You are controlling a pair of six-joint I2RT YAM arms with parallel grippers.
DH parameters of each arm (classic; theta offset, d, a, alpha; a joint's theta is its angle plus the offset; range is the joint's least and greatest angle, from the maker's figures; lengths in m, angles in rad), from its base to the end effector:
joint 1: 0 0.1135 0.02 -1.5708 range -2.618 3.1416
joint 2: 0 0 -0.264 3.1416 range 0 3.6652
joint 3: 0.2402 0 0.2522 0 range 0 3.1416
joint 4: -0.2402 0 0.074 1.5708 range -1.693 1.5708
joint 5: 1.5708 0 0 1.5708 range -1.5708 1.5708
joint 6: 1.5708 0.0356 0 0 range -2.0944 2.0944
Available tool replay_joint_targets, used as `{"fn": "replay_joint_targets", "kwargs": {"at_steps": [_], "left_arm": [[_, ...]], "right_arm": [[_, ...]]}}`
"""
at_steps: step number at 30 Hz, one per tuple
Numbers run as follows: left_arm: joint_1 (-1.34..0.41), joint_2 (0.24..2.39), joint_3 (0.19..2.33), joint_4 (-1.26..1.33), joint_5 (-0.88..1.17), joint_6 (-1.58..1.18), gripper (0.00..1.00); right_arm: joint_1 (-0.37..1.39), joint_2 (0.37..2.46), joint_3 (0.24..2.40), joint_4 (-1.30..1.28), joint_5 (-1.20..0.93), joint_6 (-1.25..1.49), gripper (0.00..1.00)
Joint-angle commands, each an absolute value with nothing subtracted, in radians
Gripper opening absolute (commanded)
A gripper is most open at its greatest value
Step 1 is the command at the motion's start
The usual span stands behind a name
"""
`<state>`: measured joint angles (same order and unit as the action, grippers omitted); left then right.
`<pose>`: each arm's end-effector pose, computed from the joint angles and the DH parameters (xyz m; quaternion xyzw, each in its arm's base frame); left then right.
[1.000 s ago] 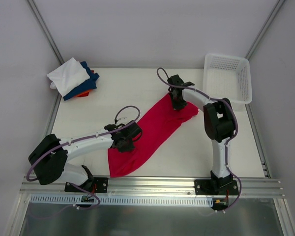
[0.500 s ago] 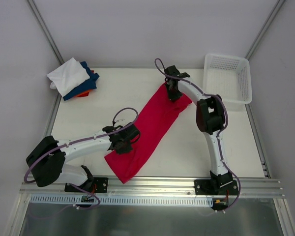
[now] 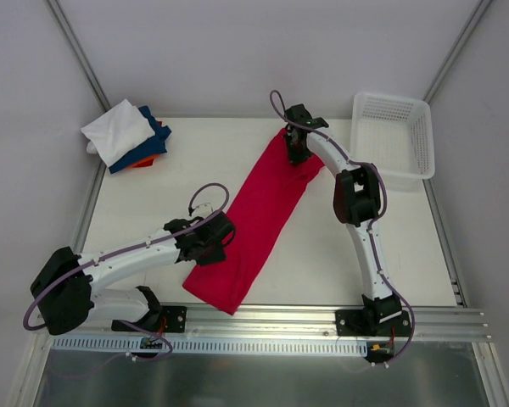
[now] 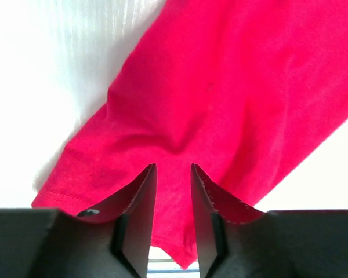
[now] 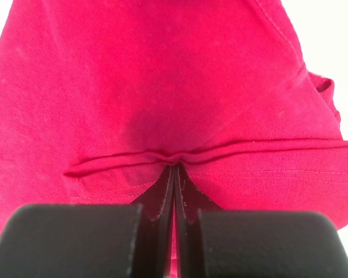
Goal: Fold and stack the t-shirts
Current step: Fold the tshirt
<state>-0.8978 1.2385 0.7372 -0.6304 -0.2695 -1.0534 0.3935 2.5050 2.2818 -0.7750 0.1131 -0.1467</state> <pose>0.1468 -0.1689 0.1999 -0.1043 0.9619 -0.1052 0.2296 0.5037 0.2048 0.1828 -0.2402 0.9273 -0.0191 0.2865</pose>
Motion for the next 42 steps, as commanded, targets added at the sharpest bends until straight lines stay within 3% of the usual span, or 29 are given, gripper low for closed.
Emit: {"fn": "replay_joint_targets", "kwargs": {"at_steps": [1, 14, 23, 42], "left_arm": [[-0.913, 1.187, 0.75, -0.666, -0.272, -1.045, 0.32], [-0.98, 1.268, 0.75, -0.667, -0.244, -1.075, 0.35], [-1.005, 1.377, 0.776, -0.666, -0.218, -1.069, 0.36], [-1.157, 1.785, 1.106, -0.6, -0.123, -0.953, 0.34]], "right_arm": [[0.387, 2.531, 2.348, -0.781, 0.084, -0.14, 0.01], [0.367, 2.58, 2.419, -0.677, 0.011, -0.069, 0.01], [0.37, 2.622, 2.459, -0.624, -0.156, -0.003, 0.01], [0.377, 2.622, 2.461, -0.565, -0.288, 0.035, 0.0]]}}
